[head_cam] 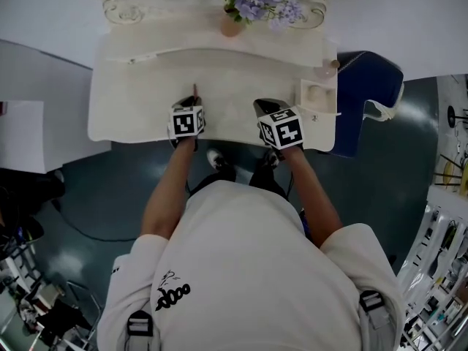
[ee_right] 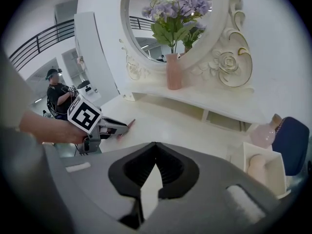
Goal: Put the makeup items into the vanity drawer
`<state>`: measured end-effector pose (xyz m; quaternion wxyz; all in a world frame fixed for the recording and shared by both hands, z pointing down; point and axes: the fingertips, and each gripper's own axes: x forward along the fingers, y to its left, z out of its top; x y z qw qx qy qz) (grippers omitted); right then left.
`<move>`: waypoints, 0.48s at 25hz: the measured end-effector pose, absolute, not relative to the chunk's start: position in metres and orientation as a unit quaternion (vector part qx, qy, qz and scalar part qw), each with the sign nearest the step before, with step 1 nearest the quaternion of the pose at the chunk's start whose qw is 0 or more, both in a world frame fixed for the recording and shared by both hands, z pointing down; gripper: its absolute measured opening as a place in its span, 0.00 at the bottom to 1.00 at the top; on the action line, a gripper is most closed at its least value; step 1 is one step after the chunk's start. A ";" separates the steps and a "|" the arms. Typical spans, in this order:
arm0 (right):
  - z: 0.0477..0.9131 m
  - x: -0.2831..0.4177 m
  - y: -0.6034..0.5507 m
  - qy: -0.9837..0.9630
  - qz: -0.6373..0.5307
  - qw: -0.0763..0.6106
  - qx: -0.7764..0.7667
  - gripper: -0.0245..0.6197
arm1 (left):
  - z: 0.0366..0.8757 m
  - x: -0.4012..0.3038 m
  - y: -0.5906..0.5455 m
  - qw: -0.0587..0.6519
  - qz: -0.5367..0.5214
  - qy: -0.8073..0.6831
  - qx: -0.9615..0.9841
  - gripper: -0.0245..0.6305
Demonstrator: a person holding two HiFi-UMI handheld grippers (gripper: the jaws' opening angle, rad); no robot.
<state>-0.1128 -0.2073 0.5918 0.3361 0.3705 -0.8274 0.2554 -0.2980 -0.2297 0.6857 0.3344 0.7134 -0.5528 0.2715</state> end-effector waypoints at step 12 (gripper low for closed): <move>0.575 -0.052 -0.215 -0.820 0.256 0.309 0.407 0.04 | 0.678 -0.295 -0.235 0.347 0.256 -0.576 0.694 0.13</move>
